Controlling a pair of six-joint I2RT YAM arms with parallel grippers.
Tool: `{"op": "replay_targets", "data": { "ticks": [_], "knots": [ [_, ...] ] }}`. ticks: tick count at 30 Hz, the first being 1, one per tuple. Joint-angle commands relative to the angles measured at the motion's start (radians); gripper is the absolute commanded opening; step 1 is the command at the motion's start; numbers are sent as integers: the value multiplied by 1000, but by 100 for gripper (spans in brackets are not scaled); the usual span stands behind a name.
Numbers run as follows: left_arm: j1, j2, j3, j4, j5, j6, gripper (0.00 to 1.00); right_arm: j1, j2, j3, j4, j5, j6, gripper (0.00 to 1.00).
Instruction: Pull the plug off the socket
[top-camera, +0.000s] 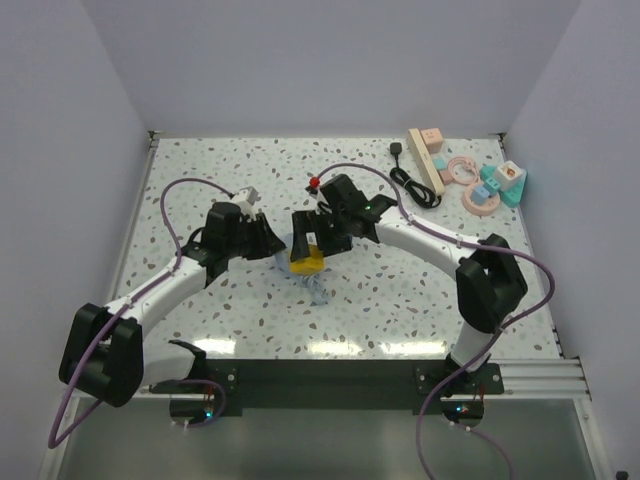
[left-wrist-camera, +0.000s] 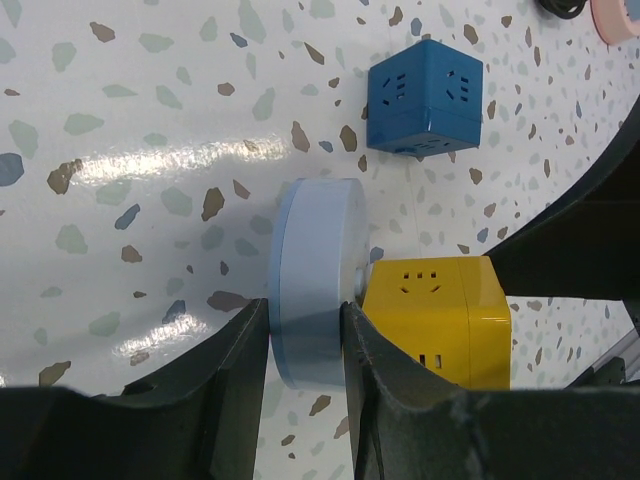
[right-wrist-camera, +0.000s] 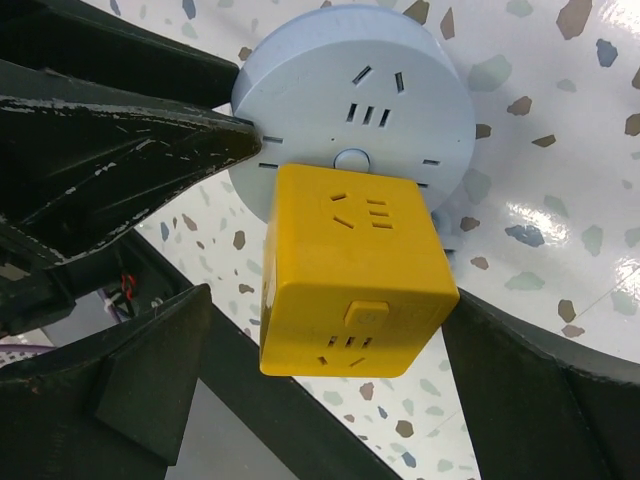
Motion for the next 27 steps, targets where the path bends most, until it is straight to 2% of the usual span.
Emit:
{"op": "replay_targets", "data": {
  "ticks": [1, 7, 12, 13, 16, 17, 19, 20, 22, 23, 25, 26, 27],
  "knots": [
    [2, -29, 35, 56, 21, -26, 0, 15, 10, -7, 10, -3, -9, 99],
    [2, -34, 35, 58, 24, -35, 0, 18, 56, -35, 61, -38, 37, 92],
    [2, -38, 34, 61, 44, -52, 0, 18, 105, -42, 109, -52, 75, 75],
    [2, -40, 31, 61, 45, -54, 0, 18, 113, -38, 112, -55, 77, 68],
    [2, -43, 25, 96, 53, -55, 0, 17, 125, -23, 110, -60, 75, 57],
    [2, -46, 23, 98, 54, -55, 0, 17, 125, -18, 104, -58, 66, 46],
    [2, -46, 20, 95, 50, -52, 0, 17, 116, -16, 102, -58, 60, 34],
    [2, -48, 17, 93, 45, -49, 3, 17, 113, -18, 103, -61, 51, 19],
    [2, -48, 11, 87, 28, -47, 24, 17, 105, -21, 96, -66, 45, 5],
    [2, -46, 9, 84, 18, -44, 49, 18, 104, -24, 98, -72, 40, 0],
    [2, -48, 2, 78, -22, -43, 68, 18, 96, -33, 106, -83, 39, 0],
    [3, -51, -3, 78, -36, -44, 81, 17, 89, -38, 112, -87, 40, 0],
    [5, -52, -6, 78, -53, -46, 86, 17, 84, -41, 115, -95, 40, 0]
  ]
}}
